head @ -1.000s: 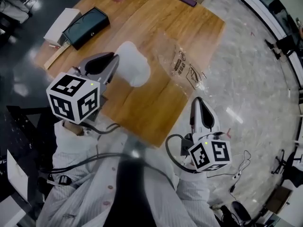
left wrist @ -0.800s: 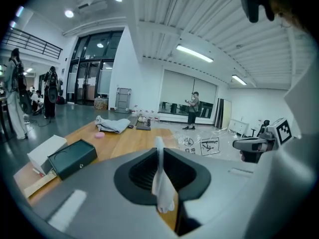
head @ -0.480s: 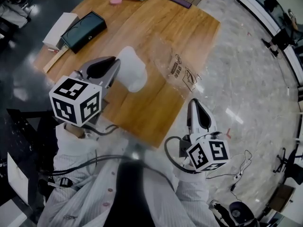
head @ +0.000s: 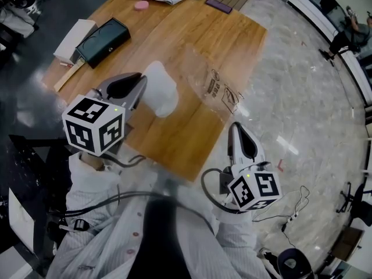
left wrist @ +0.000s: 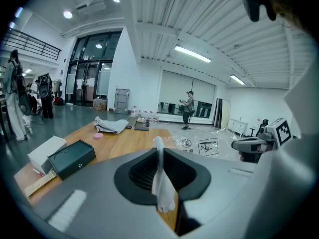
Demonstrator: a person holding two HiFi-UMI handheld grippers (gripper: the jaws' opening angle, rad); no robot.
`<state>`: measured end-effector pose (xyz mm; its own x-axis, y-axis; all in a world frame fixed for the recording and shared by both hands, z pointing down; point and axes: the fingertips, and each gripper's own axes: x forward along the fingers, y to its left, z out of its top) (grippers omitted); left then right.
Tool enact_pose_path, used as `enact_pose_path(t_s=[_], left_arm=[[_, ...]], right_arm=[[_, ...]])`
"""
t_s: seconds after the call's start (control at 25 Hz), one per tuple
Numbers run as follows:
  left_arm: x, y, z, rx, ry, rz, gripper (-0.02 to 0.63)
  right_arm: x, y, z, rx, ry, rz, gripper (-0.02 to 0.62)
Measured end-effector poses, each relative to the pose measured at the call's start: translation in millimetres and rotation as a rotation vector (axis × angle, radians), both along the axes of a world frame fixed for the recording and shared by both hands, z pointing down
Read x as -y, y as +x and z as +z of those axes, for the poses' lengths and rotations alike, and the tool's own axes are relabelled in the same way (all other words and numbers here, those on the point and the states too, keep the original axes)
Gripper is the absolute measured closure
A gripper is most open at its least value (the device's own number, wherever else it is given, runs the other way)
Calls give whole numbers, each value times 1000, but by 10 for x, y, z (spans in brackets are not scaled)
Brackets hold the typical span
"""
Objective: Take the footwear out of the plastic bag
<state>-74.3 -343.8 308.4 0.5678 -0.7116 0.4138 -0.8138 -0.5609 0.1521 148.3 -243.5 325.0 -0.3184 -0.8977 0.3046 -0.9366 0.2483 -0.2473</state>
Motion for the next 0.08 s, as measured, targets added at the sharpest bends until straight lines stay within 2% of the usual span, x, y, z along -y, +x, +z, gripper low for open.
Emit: enact_pose_path(t_s=[0.08], left_arm=[[-12, -2, -8, 1, 2, 0, 569]], right_arm=[[-18, 2, -7, 2, 4, 3, 583]])
